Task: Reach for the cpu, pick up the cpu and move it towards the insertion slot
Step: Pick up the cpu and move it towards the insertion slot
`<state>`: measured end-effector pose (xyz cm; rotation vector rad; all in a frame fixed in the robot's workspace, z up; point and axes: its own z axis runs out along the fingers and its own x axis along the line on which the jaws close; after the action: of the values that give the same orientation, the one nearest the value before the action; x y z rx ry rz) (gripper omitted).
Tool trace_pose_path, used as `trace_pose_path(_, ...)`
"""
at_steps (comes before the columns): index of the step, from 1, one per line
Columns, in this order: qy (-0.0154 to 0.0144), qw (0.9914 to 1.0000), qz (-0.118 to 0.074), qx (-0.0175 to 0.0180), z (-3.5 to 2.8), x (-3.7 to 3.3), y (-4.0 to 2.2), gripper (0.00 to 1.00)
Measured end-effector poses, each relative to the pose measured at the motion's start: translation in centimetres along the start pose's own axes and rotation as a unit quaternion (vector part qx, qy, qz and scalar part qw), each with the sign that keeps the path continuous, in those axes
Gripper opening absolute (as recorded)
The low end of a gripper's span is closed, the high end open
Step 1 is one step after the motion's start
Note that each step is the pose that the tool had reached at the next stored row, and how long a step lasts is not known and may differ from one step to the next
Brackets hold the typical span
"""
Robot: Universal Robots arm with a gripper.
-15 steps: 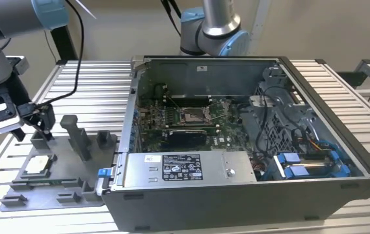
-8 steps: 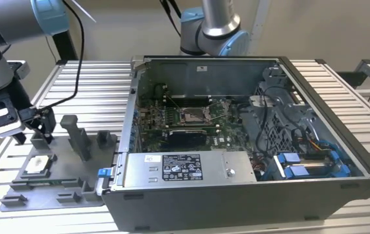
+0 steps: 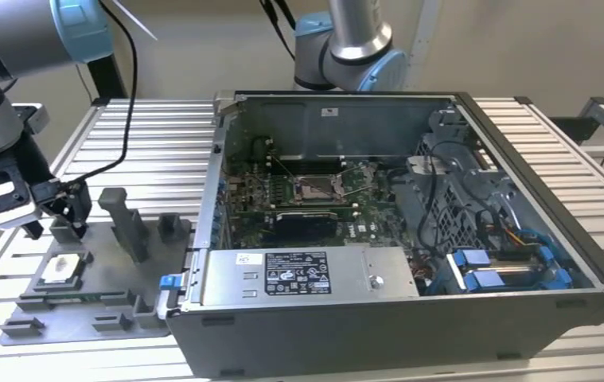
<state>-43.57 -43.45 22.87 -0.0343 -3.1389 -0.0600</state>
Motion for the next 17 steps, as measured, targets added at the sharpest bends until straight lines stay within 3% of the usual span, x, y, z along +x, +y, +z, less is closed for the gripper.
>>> trace_pose_path(17, -0.0001, 1.0, 0.0, 0.0, 0.45, -0.01, -0.28, 1.0)
